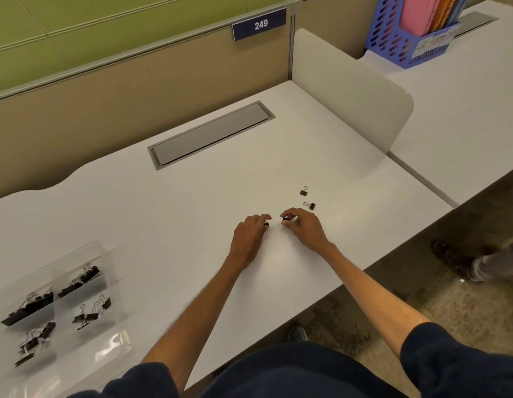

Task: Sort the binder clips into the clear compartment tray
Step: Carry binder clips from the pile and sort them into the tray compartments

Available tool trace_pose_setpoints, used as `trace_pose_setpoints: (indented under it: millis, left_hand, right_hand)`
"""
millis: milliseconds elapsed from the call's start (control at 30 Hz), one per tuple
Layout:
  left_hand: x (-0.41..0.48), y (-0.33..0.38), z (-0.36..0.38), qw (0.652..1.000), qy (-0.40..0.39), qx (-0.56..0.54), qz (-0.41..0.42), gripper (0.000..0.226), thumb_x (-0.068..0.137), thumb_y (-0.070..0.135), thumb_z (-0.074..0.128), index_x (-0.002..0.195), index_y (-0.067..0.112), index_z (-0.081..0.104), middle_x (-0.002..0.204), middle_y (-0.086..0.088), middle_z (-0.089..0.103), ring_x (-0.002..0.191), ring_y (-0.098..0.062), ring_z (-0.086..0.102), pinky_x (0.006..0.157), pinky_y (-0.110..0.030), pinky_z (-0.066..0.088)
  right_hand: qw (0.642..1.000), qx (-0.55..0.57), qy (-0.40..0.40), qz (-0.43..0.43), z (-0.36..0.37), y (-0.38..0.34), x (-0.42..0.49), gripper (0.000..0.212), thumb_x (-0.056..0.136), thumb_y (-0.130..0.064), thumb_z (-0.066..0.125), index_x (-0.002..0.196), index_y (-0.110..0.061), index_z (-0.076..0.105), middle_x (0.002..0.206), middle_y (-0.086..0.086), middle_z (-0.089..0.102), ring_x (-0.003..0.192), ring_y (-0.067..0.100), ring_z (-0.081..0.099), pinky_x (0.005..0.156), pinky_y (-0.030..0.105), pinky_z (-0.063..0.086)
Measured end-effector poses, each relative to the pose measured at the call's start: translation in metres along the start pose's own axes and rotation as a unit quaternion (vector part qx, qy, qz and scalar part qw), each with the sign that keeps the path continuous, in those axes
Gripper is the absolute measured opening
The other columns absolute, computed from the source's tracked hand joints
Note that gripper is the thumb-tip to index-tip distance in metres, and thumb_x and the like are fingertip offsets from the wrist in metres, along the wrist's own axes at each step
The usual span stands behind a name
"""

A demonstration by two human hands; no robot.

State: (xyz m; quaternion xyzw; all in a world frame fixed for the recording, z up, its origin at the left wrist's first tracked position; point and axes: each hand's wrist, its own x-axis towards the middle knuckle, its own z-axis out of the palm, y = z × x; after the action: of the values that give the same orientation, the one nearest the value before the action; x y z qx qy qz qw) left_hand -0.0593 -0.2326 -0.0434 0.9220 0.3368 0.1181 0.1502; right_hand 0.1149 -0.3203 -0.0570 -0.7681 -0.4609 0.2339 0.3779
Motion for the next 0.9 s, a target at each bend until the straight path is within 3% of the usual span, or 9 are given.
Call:
trace_pose_setpoints:
  millis: [267,567,767,900]
  left_hand:
    - [-0.033,-0.055,-0.044,0.998,0.046,0.0,-0.054,0.026,0.097,0.018,0.049,0.121,0.02,0.059,0.115,-0.003,0.063,0.102,-0.023,0.058,0.075,-0.035,0.048]
    - [-0.098,-0.123,-0.094,0.98,0.117,0.009,-0.16,0.024,0.098,0.018,0.048,0.12,0.019,0.058,0.112,-0.001,0.063,0.102,-0.022,0.056,0.074,-0.035,0.047]
    - [-0.157,-0.174,-0.124,0.962,0.156,0.013,-0.224,0.023,0.098,0.017,0.047,0.116,0.016,0.061,0.113,-0.002,0.063,0.103,-0.023,0.055,0.078,-0.039,0.047]
    - [-0.201,-0.204,-0.145,0.95,0.178,0.043,-0.254,0.022,0.096,0.012,0.05,0.112,0.012,0.064,0.108,-0.006,0.066,0.103,-0.025,0.056,0.075,-0.039,0.049]
  right_hand:
    - [0.998,0.023,-0.052,-0.032,0.052,-0.067,0.007,0.016,0.088,-0.032,0.066,0.103,-0.033,0.071,0.096,-0.012,0.069,0.075,0.011,0.06,0.08,0.031,0.05]
    - [0.985,0.031,-0.141,-0.099,0.13,-0.147,0.014,0.013,0.083,-0.039,0.069,0.096,-0.038,0.069,0.088,-0.016,0.07,0.058,0.01,0.06,0.069,0.035,0.055]
    - [0.968,0.056,-0.194,-0.151,0.186,-0.203,0.002,0.016,0.09,-0.028,0.064,0.105,-0.027,0.07,0.099,-0.014,0.07,0.056,0.011,0.065,0.065,0.02,0.05]
    - [0.952,0.056,-0.231,-0.194,0.228,-0.233,-0.011,0.016,0.092,-0.028,0.061,0.106,-0.026,0.069,0.101,-0.013,0.069,0.058,0.009,0.067,0.071,0.027,0.054]
